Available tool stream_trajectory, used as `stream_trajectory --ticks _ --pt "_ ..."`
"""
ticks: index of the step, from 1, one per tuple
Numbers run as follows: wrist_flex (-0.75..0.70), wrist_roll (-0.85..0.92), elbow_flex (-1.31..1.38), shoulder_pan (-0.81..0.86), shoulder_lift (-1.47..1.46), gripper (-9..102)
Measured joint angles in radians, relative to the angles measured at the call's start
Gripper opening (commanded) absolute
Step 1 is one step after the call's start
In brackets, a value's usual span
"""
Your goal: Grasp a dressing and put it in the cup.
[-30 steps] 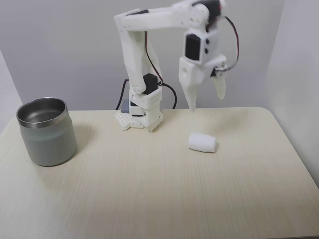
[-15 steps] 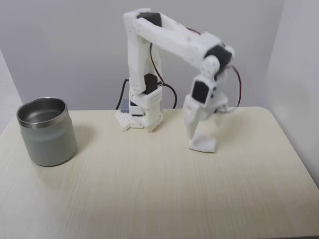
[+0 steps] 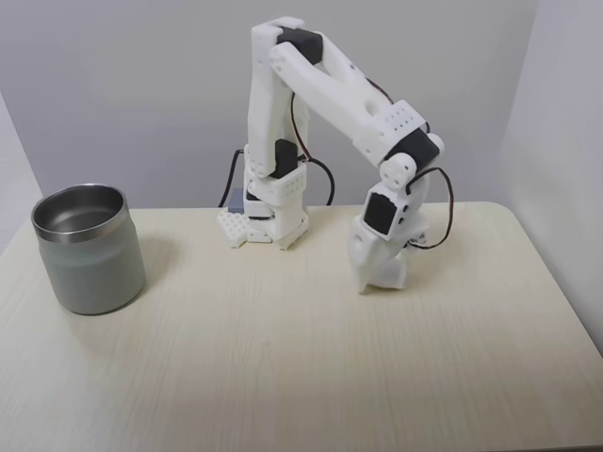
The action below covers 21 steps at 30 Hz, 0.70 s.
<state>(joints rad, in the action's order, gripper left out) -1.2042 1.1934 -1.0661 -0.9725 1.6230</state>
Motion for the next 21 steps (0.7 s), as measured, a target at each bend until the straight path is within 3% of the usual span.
stream_trajectory --ticks 6,17,21 --pt "0.025 -0.038 0.012 -0.005 0.0 0" --pt "0.04 -0.083 0.018 -0.005 -0.023 0" --pt "-0.017 -0.123 0.0 -0.003 -0.12 0"
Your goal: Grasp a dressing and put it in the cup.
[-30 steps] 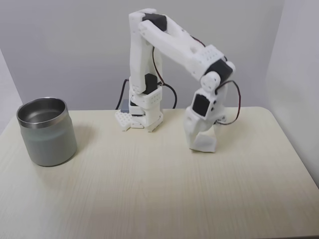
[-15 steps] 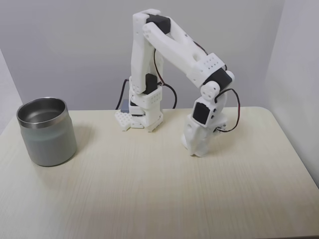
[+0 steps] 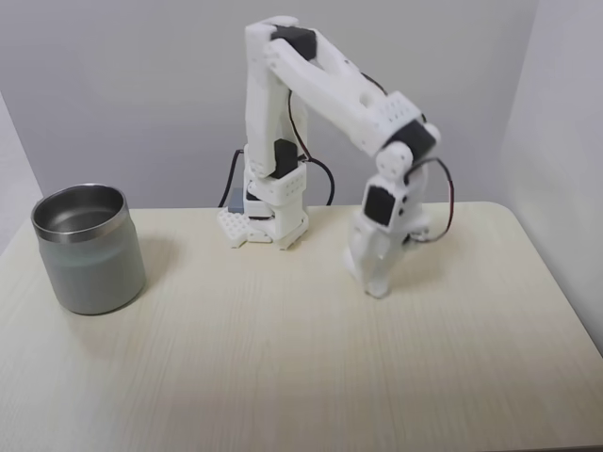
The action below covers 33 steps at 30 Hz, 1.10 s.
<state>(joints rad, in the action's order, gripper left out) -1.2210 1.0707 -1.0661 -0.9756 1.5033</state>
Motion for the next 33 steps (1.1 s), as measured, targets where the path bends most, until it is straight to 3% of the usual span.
stream_trajectory --ticks 9,21,26,33 --pt "-0.184 -0.127 -0.21 -0.006 -0.204 0" --pt "-0.262 -0.295 -0.364 0.028 -0.353 0" --pt "-0.281 -0.341 -0.416 0.196 -0.397 0" --pt "-0.284 -0.39 -0.469 0.566 -0.472 0"
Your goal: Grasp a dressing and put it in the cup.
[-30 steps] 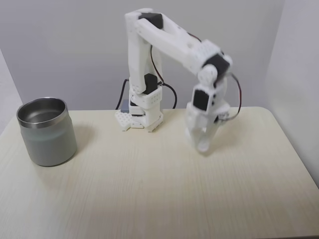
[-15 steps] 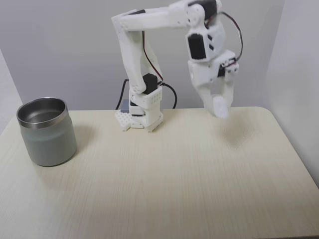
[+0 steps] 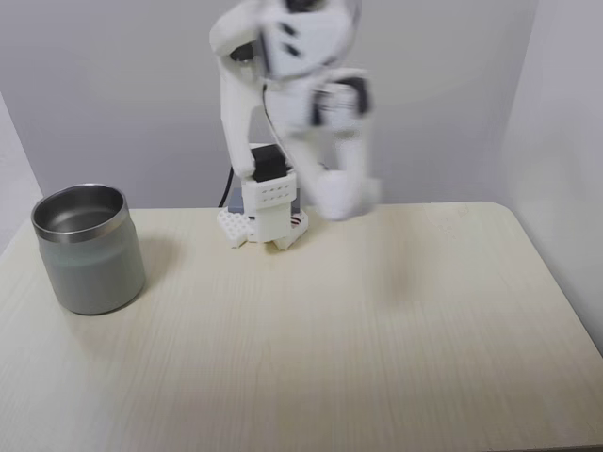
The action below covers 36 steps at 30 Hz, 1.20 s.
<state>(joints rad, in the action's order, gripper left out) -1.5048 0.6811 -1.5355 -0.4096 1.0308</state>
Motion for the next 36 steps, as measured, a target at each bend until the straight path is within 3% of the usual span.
stream_trajectory --ticks 11,18,28,36 --pt "-0.006 -0.285 -0.16 0.655 -0.026 0" --pt "-0.061 -0.382 -0.215 0.976 0.029 0" --pt "-0.106 -0.295 -0.17 1.272 0.138 0" --pt "0.02 -0.143 0.106 1.411 0.095 0"
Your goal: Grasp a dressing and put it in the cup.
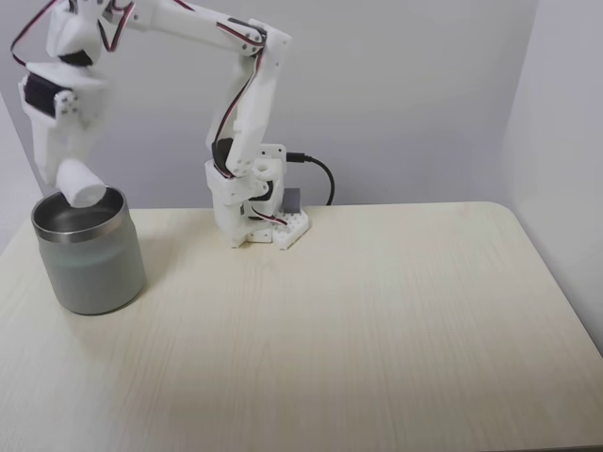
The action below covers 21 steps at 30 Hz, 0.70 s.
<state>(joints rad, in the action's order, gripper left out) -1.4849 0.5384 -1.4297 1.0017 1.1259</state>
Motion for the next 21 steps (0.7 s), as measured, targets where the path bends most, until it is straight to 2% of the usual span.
stream_trajectory --ticks 8,13,21 --pt "0.092 0.054 0.126 0.066 -0.008 0" --pt "0.101 0.078 0.138 0.069 -0.017 24" --pt "0.103 0.097 0.189 0.074 -0.086 28"
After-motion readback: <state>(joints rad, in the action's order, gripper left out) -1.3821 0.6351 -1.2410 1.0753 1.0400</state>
